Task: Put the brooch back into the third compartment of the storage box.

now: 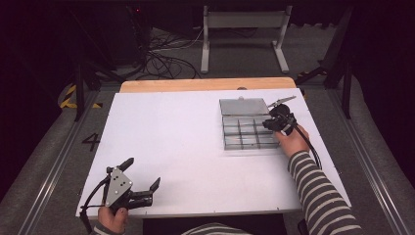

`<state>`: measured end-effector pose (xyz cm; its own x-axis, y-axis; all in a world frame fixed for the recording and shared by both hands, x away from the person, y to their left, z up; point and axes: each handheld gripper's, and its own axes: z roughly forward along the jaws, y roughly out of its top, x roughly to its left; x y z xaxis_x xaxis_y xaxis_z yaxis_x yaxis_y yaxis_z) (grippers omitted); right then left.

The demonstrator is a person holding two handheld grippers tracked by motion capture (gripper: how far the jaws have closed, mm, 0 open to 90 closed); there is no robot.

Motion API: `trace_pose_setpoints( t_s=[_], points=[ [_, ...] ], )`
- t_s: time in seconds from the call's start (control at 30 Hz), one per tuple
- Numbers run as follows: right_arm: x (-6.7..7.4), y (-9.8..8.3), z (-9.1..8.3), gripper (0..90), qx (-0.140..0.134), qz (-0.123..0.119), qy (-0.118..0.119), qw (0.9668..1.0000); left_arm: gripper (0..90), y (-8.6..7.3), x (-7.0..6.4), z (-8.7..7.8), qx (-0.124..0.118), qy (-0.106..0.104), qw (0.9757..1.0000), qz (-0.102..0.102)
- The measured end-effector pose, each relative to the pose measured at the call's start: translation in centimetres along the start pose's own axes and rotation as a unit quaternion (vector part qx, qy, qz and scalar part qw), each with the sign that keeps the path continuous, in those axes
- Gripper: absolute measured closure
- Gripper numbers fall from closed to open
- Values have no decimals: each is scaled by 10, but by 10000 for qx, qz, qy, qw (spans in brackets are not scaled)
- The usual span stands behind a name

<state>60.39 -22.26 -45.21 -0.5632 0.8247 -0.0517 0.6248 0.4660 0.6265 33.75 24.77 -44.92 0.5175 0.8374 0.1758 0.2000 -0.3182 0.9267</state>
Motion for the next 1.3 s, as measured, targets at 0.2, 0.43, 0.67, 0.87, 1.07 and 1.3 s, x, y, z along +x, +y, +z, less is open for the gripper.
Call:
trace_pose_setpoints(
  t_s=[0.2,0.43,0.67,0.87,1.07,1.3],
  points=[
    [0,0,0,775,-17,-4,30,10000,20,0,0,0,-12,0,10000,-20],
    [0,0,-1,763,-29,-28,43,10000,20,0,0,0,-11,-12,10000,-44],
    [3,0,-10,689,-192,-60,156,9997,20,0,0,0,-10,-14,10000,-43],
    [8,2,-30,512,-651,-254,341,9970,20,0,0,1,-8,-14,10000,-54],
    [11,2,-52,412,-1086,-314,495,9924,21,0,0,1,-4,-18,10000,-45],
    [14,2,-63,318,-1246,-347,611,9897,20,0,0,1,-1,1,10000,-24]
  ],
)
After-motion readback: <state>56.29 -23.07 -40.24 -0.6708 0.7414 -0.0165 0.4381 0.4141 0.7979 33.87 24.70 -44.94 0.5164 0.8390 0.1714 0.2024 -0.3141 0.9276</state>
